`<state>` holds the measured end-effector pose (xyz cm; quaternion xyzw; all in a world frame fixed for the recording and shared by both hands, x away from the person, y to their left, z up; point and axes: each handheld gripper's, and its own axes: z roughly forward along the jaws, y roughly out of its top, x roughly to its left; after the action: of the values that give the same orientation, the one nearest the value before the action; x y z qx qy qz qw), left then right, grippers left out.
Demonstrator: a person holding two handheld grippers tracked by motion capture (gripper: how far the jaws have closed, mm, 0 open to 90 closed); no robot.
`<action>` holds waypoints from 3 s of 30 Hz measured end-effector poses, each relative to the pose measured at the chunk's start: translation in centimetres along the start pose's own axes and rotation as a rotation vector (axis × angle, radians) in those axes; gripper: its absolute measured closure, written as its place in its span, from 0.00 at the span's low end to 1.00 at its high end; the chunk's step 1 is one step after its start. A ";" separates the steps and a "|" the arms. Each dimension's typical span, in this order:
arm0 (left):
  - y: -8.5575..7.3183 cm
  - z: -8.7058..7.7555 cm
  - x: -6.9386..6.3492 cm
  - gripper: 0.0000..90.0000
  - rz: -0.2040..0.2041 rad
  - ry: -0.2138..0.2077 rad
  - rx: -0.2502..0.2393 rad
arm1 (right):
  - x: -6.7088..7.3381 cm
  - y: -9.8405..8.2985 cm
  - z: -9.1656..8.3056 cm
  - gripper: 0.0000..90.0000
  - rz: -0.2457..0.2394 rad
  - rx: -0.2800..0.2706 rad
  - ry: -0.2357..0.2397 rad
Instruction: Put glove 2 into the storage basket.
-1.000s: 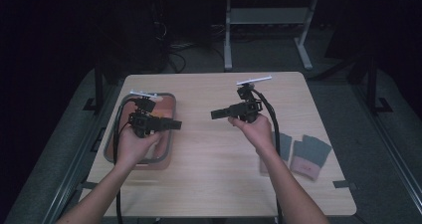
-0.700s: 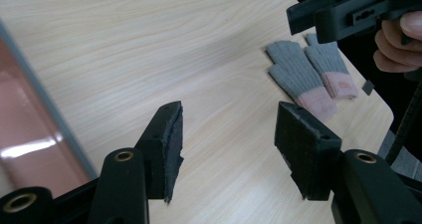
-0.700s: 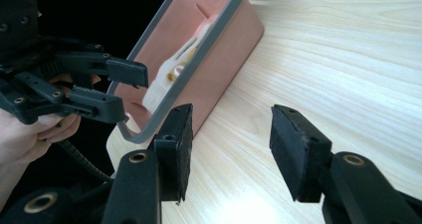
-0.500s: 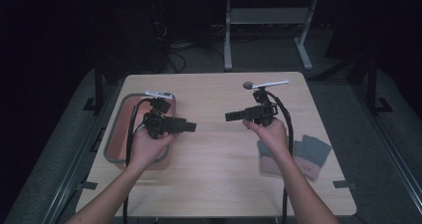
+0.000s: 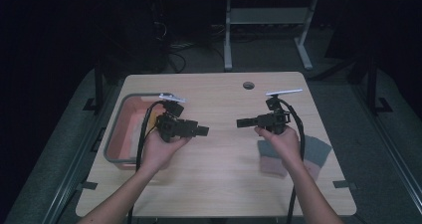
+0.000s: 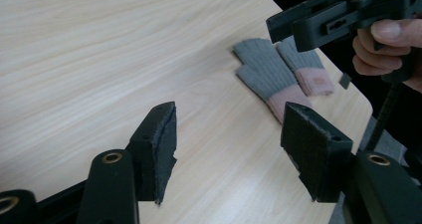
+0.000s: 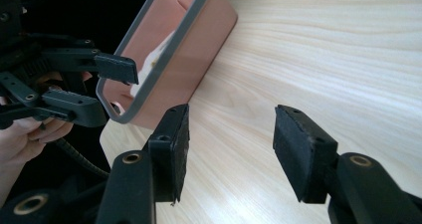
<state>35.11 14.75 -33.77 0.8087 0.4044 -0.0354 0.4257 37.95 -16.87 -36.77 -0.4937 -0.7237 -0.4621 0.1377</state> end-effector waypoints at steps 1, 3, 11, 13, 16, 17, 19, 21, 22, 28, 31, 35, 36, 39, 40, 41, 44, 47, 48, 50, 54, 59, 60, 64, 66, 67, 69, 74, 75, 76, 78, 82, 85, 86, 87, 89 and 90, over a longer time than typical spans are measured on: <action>0.0 0.2 -0.2 0.43 -0.004 -0.001 -0.002 | -0.1 -0.1 -0.1 0.53 0.001 0.002 -0.006; 0.0 0.6 -0.6 0.42 0.004 -0.012 0.000 | -0.5 -0.6 -0.7 0.53 0.007 -0.006 -0.011; -0.3 2.2 -1.7 0.40 0.030 -0.020 0.014 | -1.5 -1.9 -2.3 0.52 0.019 -0.017 -0.050; -0.5 2.8 -2.0 0.40 0.041 -0.024 0.026 | -1.8 -2.2 -2.7 0.52 0.029 -0.024 -0.054; -0.6 3.2 -2.3 0.39 0.044 -0.030 0.030 | -2.2 -2.6 -3.1 0.52 0.035 -0.028 -0.058; -0.6 3.4 -2.5 0.39 0.048 -0.034 0.031 | -2.3 -2.8 -3.2 0.51 0.035 -0.029 -0.064; -0.6 3.8 -2.9 0.38 0.052 -0.046 0.030 | -2.7 -3.2 -3.6 0.50 0.030 -0.024 -0.085; -0.7 4.0 -3.0 0.38 0.054 -0.050 0.029 | -2.8 -3.4 -3.7 0.51 0.032 -0.026 -0.087; -0.7 4.1 -3.2 0.37 0.052 -0.051 0.027 | -2.9 -3.5 -3.9 0.50 0.036 -0.026 -0.088; -0.9 5.0 -3.7 0.36 0.062 -0.064 0.025 | -3.8 -4.6 -4.9 0.50 0.036 -0.030 -0.114; -1.0 5.4 -4.0 0.35 0.064 -0.071 0.024 | -4.3 -5.1 -5.7 0.51 0.039 -0.040 -0.130; -1.2 6.2 -4.3 0.34 0.069 -0.074 0.027 | -4.7 -5.6 -6.1 0.51 0.030 -0.034 -0.158; -1.2 6.2 -4.3 0.34 0.069 -0.074 0.027 | -4.7 -5.6 -6.1 0.51 0.030 -0.034 -0.158; -1.2 6.8 -4.6 0.33 0.058 -0.097 0.030 | -4.9 -6.2 -6.6 0.50 0.025 -0.025 -0.185; -1.2 6.9 -4.7 0.32 0.054 -0.100 0.027 | -5.0 -6.3 -6.7 0.50 0.019 -0.028 -0.196; -1.2 6.9 -4.7 0.32 0.054 -0.100 0.027 | -5.1 -6.4 -6.8 0.50 0.021 -0.029 -0.201; -1.3 7.2 -4.9 0.32 0.058 -0.105 0.031 | -5.3 -6.7 -7.1 0.49 0.015 -0.033 -0.213; -1.3 7.5 -5.1 0.32 0.062 -0.107 0.035 | -5.8 -7.3 -7.7 0.49 0.010 -0.031 -0.240; -1.3 7.6 -5.2 0.32 0.061 -0.110 0.031 | -5.8 -7.3 -7.7 0.49 0.010 -0.031 -0.240; -1.3 7.8 -5.3 0.32 0.062 -0.110 0.034 | -6.1 -7.6 -8.0 0.48 0.014 -0.035 -0.241; -1.4 8.2 -5.5 0.32 0.059 -0.118 0.025 | -6.7 -8.4 -8.5 0.48 0.007 -0.028 -0.270; -1.6 8.7 -5.7 0.32 0.072 -0.115 0.032 | -7.4 -9.6 -9.4 0.47 -0.012 -0.032 -0.325; -1.6 8.7 -5.7 0.32 0.072 -0.115 0.032 | -7.4 -9.6 -9.4 0.47 -0.012 -0.032 -0.325; -1.8 9.1 -5.8 0.32 0.072 -0.116 0.039 | -7.9 -10.3 -9.8 0.48 -0.031 -0.029 -0.378; -1.9 9.2 -5.8 0.31 0.073 -0.115 0.042 | -8.0 -10.7 -10.0 0.48 -0.037 -0.028 -0.402; -2.0 9.4 -5.9 0.31 0.072 -0.118 0.042 | -8.3 -11.0 -10.1 0.48 -0.048 -0.025 -0.427; -2.0 9.5 -6.0 0.31 0.072 -0.118 0.039 | -8.5 -11.2 -10.2 0.48 -0.055 -0.014 -0.447; -2.1 9.9 -6.0 0.31 0.075 -0.120 0.047 | -8.7 -11.5 -10.4 0.49 -0.064 -0.015 -0.475; -2.2 10.0 -6.0 0.31 0.075 -0.120 0.048 | -8.8 -11.5 -10.4 0.49 -0.066 -0.011 -0.483; -2.3 10.1 -6.0 0.31 0.075 -0.120 0.052 | -8.8 -11.6 -10.4 0.50 -0.068 -0.006 -0.489; -2.4 10.4 -6.1 0.31 0.071 -0.120 0.054 | -9.0 -11.7 -10.4 0.50 -0.082 0.000 -0.506; -2.7 10.8 -6.1 0.31 0.071 -0.131 0.064 | -9.3 -11.9 -10.5 0.49 -0.079 0.003 -0.525; -2.9 11.1 -6.0 0.31 0.068 -0.132 0.067 | -9.5 -12.1 -10.5 0.50 -0.078 0.009 -0.544; -3.0 11.2 -6.1 0.31 0.070 -0.132 0.070 | -9.5 -12.1 -10.4 0.50 -0.068 0.012 -0.549; -3.1 11.3 -6.1 0.31 0.070 -0.137 0.070 | -9.9 -12.3 -10.4 0.50 -0.072 0.013 -0.560; -3.2 11.4 -6.2 0.31 0.069 -0.136 0.072 | -10.1 -12.5 -10.3 0.50 -0.063 0.019 -0.575; -3.2 11.4 -6.2 0.31 0.069 -0.136 0.072 | -10.1 -12.5 -10.3 0.50 -0.063 0.019 -0.575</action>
<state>32.06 3.71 -40.60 0.8327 0.3449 -0.0901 0.4237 29.59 -32.20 -44.52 -0.5803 -0.7525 -0.3004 -0.0830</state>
